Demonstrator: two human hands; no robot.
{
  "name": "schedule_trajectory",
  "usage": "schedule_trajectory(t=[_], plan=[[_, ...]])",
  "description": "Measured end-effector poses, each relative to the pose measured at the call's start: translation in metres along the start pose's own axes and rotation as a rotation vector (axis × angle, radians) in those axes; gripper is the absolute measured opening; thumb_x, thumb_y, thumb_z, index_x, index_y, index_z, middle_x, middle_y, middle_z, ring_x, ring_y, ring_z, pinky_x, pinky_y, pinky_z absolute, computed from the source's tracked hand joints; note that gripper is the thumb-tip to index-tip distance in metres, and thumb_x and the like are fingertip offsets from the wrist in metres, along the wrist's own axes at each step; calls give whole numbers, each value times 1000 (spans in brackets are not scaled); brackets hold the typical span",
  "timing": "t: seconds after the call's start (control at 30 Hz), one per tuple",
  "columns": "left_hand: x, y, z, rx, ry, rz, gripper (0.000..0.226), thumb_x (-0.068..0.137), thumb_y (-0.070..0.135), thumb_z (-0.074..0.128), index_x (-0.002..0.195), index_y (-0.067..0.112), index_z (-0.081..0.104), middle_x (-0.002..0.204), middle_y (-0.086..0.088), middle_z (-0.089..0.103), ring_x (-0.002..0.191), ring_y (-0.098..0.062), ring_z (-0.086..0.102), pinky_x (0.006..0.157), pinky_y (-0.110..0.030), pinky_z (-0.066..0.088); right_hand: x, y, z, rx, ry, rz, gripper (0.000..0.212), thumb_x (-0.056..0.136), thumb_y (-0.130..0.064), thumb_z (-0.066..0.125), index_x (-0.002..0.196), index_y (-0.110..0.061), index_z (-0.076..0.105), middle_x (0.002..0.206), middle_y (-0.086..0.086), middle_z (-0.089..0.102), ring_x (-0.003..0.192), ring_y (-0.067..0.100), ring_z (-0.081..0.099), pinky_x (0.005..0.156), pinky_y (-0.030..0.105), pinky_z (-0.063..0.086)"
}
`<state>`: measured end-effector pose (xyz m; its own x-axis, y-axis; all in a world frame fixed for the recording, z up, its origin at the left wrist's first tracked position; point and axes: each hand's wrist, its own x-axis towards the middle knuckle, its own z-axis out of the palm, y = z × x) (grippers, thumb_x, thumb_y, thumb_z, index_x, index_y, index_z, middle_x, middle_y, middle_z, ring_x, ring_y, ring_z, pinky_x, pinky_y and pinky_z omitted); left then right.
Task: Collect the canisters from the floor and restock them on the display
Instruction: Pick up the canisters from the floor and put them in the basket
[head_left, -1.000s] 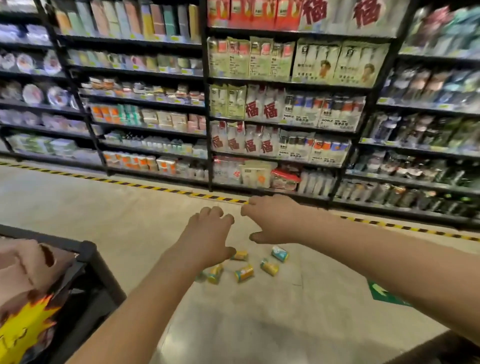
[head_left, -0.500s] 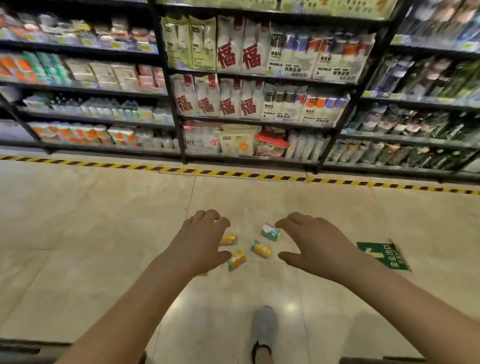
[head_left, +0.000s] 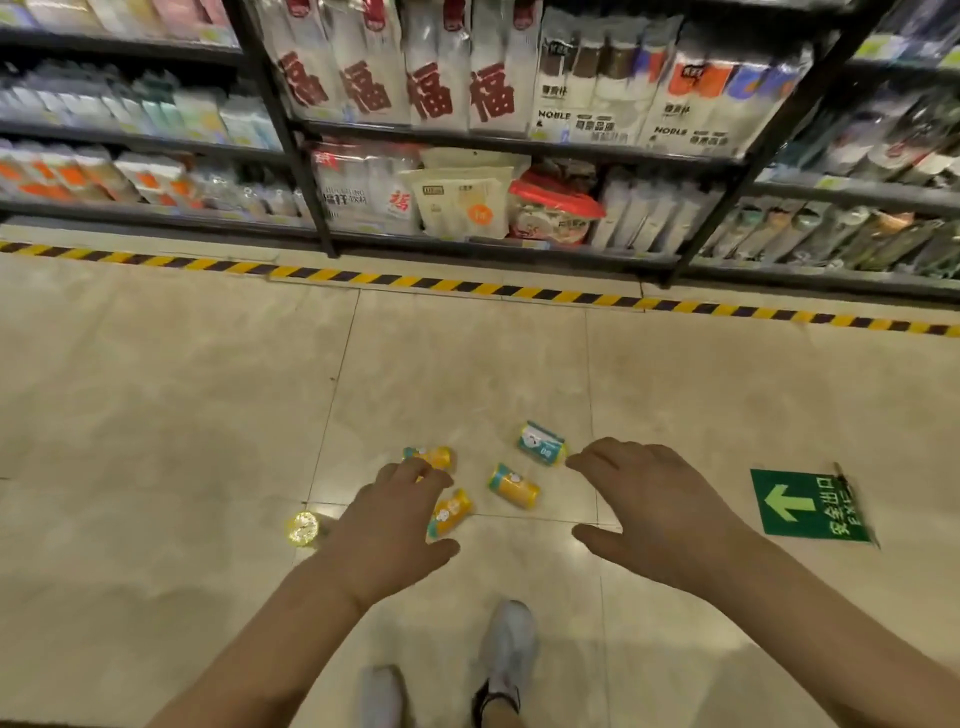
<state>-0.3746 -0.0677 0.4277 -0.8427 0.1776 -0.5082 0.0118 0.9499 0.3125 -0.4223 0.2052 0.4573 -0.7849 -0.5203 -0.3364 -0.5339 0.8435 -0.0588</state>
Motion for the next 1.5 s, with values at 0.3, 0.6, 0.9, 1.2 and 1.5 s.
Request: schedule_trajectory(t=[0.3,0.6,0.9,1.2,1.5], plan=[[184,-58,147,162,-175,-32,73,93,55,56,153,27,27,151,0,31,137,-21,34,107,-33,37,128,64,193,49,-51,63,60,70,-53,77,121,-21,65,115,2,66,98,26,67,80,40,57],[316,-118,328,128,-239,-121,77,87,51,68,147,18,34,140,-7,41,126,-27,44,96,-40,47,219,106,377,156,-112,49,67,87,-51,69,145,-24,48,141,1,51,127,25,50,104,38,37],[410,-159,467,58,-153,-305,86,82,54,73,145,15,30,138,-7,44,126,-28,46,96,-42,47,287,128,502,146,-123,0,68,79,-48,79,137,-20,56,129,4,59,118,30,57,96,41,42],[395,-187,452,-464,88,-299,58,67,21,81,115,30,50,108,10,56,94,-12,58,73,-30,50,327,106,538,245,-244,87,76,84,-59,69,144,-21,41,133,1,50,119,25,51,97,37,41],[369,-207,416,-660,216,-260,66,69,23,90,115,44,47,106,24,62,96,9,58,72,-3,40,381,84,587,237,-379,222,75,78,-52,76,134,-18,40,123,1,49,107,24,56,77,35,45]])
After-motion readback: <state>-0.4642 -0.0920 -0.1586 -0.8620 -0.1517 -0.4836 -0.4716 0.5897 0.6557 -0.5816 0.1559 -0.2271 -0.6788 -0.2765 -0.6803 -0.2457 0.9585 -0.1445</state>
